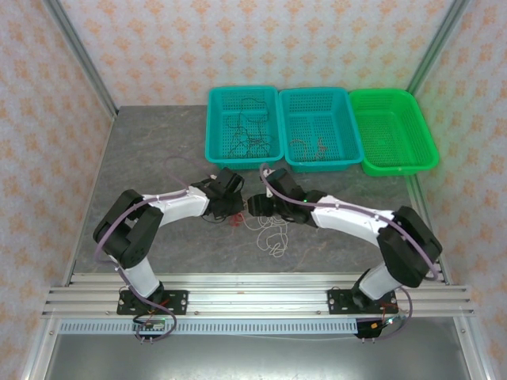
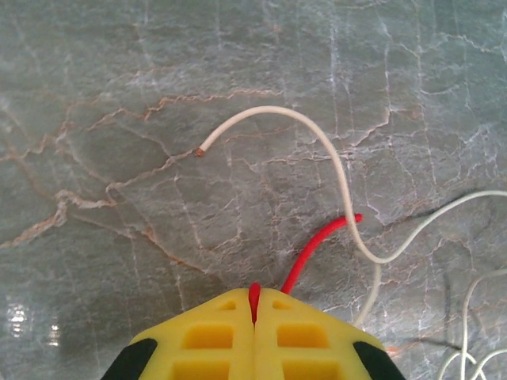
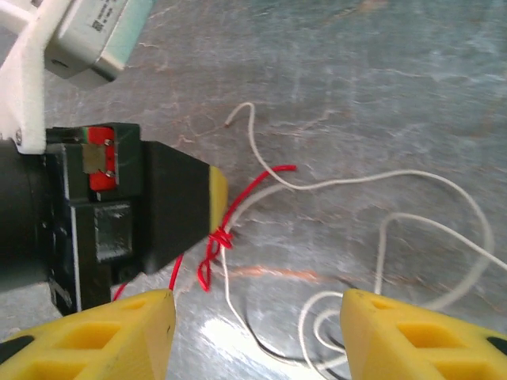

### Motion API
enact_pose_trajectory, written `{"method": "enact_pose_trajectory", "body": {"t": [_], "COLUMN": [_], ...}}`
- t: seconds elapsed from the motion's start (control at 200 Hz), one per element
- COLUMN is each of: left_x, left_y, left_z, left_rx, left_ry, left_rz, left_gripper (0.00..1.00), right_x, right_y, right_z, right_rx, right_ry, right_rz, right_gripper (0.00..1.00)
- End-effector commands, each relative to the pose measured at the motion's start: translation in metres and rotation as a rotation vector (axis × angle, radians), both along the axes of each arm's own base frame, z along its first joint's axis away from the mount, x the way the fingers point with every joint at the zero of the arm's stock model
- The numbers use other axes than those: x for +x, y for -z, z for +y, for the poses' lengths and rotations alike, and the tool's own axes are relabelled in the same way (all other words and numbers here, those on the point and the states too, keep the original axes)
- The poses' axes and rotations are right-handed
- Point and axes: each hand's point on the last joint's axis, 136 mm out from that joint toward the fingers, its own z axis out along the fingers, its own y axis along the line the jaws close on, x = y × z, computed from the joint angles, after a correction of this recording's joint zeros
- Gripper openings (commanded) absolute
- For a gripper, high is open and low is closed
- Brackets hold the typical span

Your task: Untangle the cables

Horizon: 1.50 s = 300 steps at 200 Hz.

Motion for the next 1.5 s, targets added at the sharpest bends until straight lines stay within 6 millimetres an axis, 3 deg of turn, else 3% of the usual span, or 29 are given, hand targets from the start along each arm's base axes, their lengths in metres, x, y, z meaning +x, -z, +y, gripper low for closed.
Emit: {"method": "enact_pose_trajectory", "body": {"t": [0.0, 0.135, 0.26, 0.39, 0.561, 0.721, 0.926, 0.986, 1.061, 1.256, 1.381, 1.496], "left_x": [0.006, 0.005, 0.006, 0.008, 0.004, 0.002, 0.004, 0.003, 0.007, 0.029, 0.041, 0.063], "left_y": [-0.008, -0.015, -0.027, -0.041, -0.050, -0.064, -0.100, -0.113, -0.133, -0.209, -0.255, -0.282], "left_z": [0.007, 0.013, 0.021, 0.034, 0.061, 0.093, 0.142, 0.153, 0.148, 0.075, 0.022, -0.026], "left_rx": [0.031, 0.051, 0.050, 0.053, 0.083, 0.118, 0.162, 0.156, 0.100, -0.216, -0.241, -0.320], "left_ry": [-0.014, -0.009, -0.016, -0.025, -0.051, -0.089, -0.167, -0.190, -0.171, -0.013, 0.093, 0.155], "left_rz": [-0.030, -0.046, -0.085, -0.123, -0.136, -0.159, -0.229, -0.252, -0.310, -0.566, -0.687, -0.747], "left_gripper": [0.00, 0.00, 0.00, 0.00, 0.00, 0.00, 0.00, 0.00, 0.00, 0.00, 0.00, 0.00], "right_x": [0.013, 0.014, 0.012, 0.013, 0.013, 0.010, 0.003, 0.003, 0.006, 0.025, 0.034, 0.032], "right_y": [0.015, 0.050, 0.075, 0.095, 0.124, 0.130, 0.123, 0.115, 0.097, 0.007, -0.056, -0.095], "right_z": [0.011, 0.009, -0.008, -0.043, -0.091, -0.122, -0.152, -0.158, -0.150, -0.133, -0.149, -0.170], "right_rx": [0.023, -0.003, -0.088, -0.207, -0.162, -0.169, -0.171, -0.169, -0.127, 0.056, 0.126, 0.148], "right_ry": [0.051, 0.108, 0.170, 0.305, 0.517, 0.601, 0.674, 0.682, 0.627, 0.552, 0.613, 0.680], "right_rz": [0.023, 0.096, 0.131, 0.145, 0.266, 0.297, 0.293, 0.276, 0.243, 0.053, -0.126, -0.239], "right_gripper": [0.56, 0.53, 0.50, 0.44, 0.33, 0.32, 0.32, 0.33, 0.35, 0.48, 0.51, 0.51]}}
